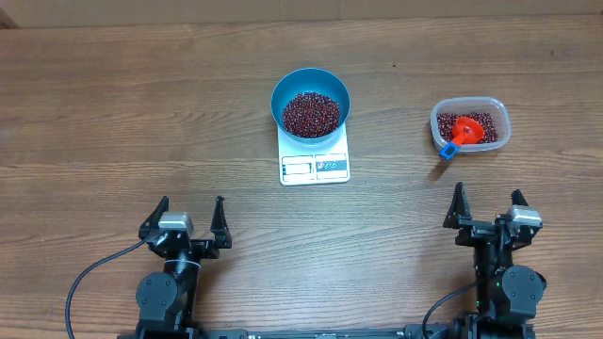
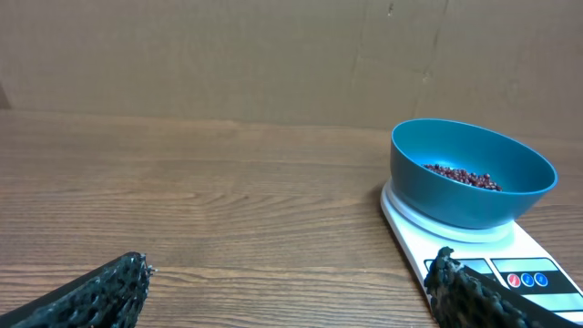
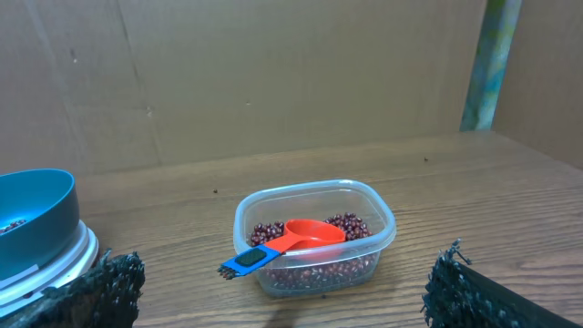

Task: Scoop item into bowl and weigh 150g on scale

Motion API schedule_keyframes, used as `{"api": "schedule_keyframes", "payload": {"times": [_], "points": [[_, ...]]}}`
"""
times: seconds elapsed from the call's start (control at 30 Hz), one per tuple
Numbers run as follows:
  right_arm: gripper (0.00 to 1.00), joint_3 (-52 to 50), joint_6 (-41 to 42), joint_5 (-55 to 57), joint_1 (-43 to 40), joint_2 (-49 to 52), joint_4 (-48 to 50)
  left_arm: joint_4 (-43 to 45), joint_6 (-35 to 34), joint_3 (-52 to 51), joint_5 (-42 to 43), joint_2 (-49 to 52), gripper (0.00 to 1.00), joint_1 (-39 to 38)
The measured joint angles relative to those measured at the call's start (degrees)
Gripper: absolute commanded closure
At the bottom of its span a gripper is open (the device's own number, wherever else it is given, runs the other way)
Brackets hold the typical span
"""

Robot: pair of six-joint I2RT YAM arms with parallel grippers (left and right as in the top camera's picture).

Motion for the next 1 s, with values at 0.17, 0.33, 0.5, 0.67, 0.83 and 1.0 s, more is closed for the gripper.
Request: {"api": "schedule_keyframes", "payload": {"times": [0.17, 0.33, 0.5, 0.67, 0.83, 1.0], "points": [[0.0, 0.0, 0.02, -0.02, 0.0, 0.0, 0.02, 0.0, 0.0, -0.02, 0.0, -0.02, 0.0, 0.02], [0.0, 0.0, -0.04, 0.0, 0.52, 0.0, -0.02, 0.0, 0.0, 0.0, 0.0, 0.0, 0.0, 0.0], [0.0, 0.0, 0.0, -0.02, 1.2, 0.0, -0.02, 0.0, 0.0, 0.0, 0.0, 0.0, 0.0, 0.0], [0.0, 0.0, -0.02, -0.02, 1.2, 0.0, -0.02, 0.0, 0.0, -0.02, 0.0, -0.02, 0.0, 0.02], [0.0, 0.0, 0.0, -0.04, 1.68, -0.11, 5.29, 0.0, 0.0, 0.0, -0.02, -0.02, 0.0, 0.0], [0.0, 0.0, -0.02, -0.04, 1.95, -0.15, 2.47, 0.02, 0.0, -0.02, -0.02, -0.02, 0.01, 0.0]]}}
